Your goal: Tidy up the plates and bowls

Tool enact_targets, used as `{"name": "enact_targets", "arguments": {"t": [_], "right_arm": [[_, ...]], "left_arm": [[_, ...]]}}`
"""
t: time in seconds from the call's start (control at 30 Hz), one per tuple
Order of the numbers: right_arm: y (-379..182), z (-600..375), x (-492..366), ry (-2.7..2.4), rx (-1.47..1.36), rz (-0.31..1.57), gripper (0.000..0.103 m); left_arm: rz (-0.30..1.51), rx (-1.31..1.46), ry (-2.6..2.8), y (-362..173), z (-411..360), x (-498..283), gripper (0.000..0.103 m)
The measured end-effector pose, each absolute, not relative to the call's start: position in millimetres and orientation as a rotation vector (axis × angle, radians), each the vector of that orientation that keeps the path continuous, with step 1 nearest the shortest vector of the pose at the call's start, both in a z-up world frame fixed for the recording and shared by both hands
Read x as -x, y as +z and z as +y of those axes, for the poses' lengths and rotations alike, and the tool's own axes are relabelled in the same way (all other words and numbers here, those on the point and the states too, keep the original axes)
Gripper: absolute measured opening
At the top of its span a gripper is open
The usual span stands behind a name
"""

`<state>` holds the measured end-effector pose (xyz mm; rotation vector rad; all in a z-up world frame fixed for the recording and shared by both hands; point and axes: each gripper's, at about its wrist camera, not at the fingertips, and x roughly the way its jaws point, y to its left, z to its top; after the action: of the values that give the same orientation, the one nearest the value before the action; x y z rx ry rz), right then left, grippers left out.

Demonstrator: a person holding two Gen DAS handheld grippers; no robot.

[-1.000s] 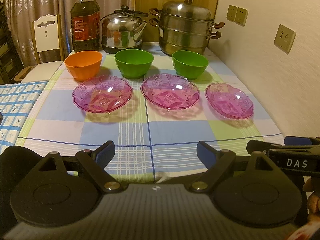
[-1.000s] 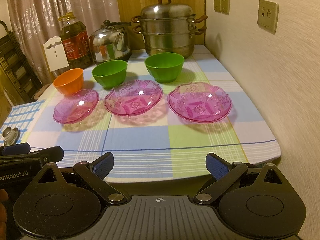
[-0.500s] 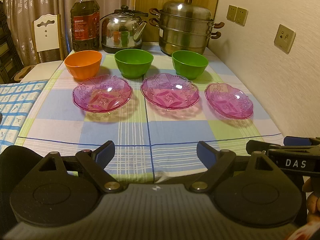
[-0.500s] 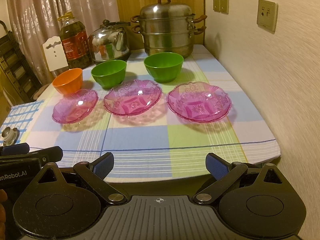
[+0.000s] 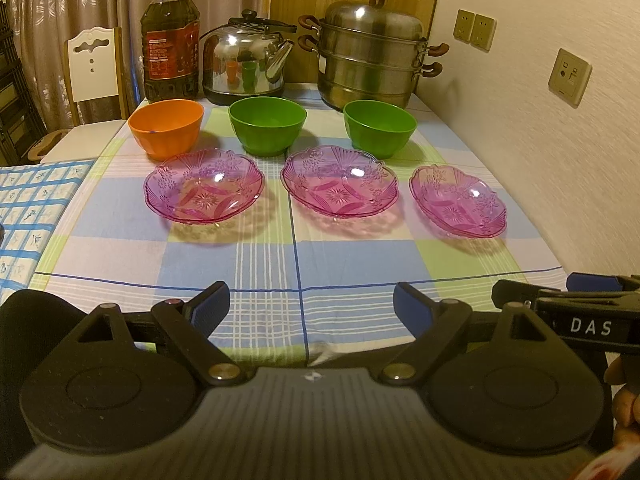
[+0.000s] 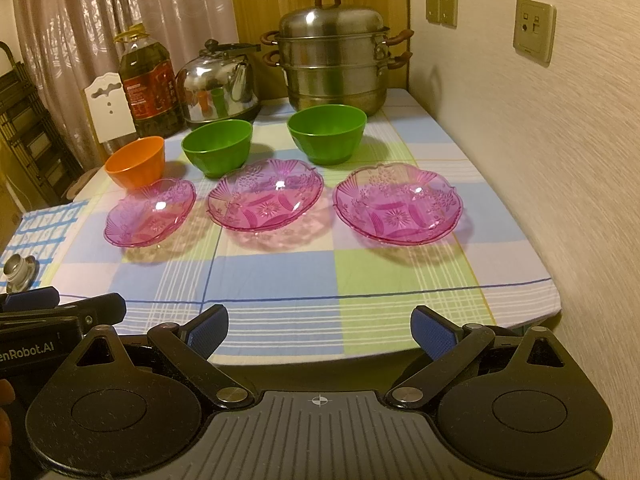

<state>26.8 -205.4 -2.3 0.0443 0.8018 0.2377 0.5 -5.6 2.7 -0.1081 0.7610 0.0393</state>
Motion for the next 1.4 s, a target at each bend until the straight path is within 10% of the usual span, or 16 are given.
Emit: {"name": "enact_targets", "arguments": {"t": [1.4], "right_arm": [[-10.5,-169.2,-61.9,0.353,-0.117,0.856,0.097]], "left_arm": [[0.76,0.228,0.153,-5.3,75.5,-29.2,0.087]]}}
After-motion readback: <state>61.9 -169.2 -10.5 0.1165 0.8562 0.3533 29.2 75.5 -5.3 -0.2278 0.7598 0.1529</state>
